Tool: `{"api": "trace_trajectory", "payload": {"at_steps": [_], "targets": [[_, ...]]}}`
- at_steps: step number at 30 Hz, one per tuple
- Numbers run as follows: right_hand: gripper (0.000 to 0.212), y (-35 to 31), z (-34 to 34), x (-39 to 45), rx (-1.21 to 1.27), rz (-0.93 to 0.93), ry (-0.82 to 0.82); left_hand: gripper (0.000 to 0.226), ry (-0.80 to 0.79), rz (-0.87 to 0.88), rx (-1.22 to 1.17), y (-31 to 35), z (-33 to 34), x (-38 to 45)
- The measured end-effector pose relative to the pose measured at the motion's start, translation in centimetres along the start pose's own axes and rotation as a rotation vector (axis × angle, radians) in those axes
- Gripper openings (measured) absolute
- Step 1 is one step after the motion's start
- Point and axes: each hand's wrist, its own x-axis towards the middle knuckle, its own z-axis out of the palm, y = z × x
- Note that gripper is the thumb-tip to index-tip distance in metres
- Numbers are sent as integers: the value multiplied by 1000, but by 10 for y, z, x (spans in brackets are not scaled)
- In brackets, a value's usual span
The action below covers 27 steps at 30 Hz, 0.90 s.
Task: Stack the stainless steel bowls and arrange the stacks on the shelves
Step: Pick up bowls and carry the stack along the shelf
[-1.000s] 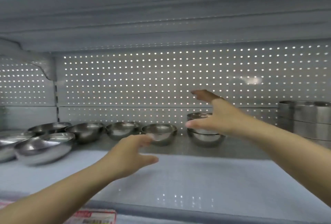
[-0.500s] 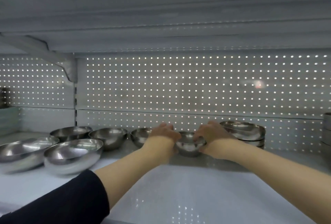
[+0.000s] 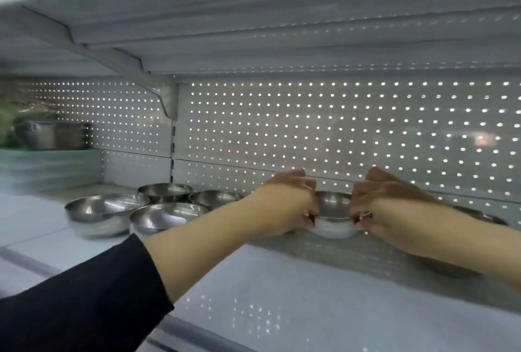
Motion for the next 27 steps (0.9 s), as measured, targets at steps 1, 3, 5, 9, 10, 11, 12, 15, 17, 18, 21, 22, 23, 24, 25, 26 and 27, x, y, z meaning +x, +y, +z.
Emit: {"api": "trace_trajectory", "payload": {"at_steps": [1,3,5,9,10,11,12,15,17,18,21,22,23,24,25,26,27], "targets": [[6,-8,-9,6,13,-19,49,13,37,-13,-4,-6,-10,-12],[6,-29,-23,21,31,-55,99,13,78,-41,17,-21,-29,-37],[10,-49,-30,38,2,-102,109,14,87,-61,32,-37,-42,-60],[18,-79,-30,71,-70,-98,98,17,49,-80,67,-67,-52,-83],[18,-86,-29,79,-59,-86,96,17,34,-74,75,-75,-54,-87],[17,-94,-27,86,-31,-67,102,18,17,-70,79,-85,-56,-92],[16,-103,-25,92,4,-53,116,19,4,-67,76,-96,-57,-99],[16,-137,-18,113,59,-53,144,20,-26,-56,36,-126,-57,-127],[19,-156,-15,125,47,-51,125,22,-54,-46,22,-141,-56,-144],[20,-165,-13,131,41,-44,116,23,-65,-36,20,-149,-55,-152],[24,-187,-7,145,71,-16,85,23,-83,-6,6,-172,-50,-171],[24,-192,-5,147,84,-13,79,23,-90,2,-17,-177,-47,-176],[24,-196,-4,149,95,-13,69,22,-97,8,-49,-180,-44,-179],[23,-199,-3,150,101,-13,54,21,-99,13,-84,-183,-41,-183],[22,-202,-2,149,105,-17,40,20,-96,22,-107,-186,-38,-185],[21,-203,-2,149,107,-23,31,20,-90,37,-118,-188,-34,-187],[20,-204,-2,147,110,-28,23,20,-81,53,-124,-191,-31,-187]]}}
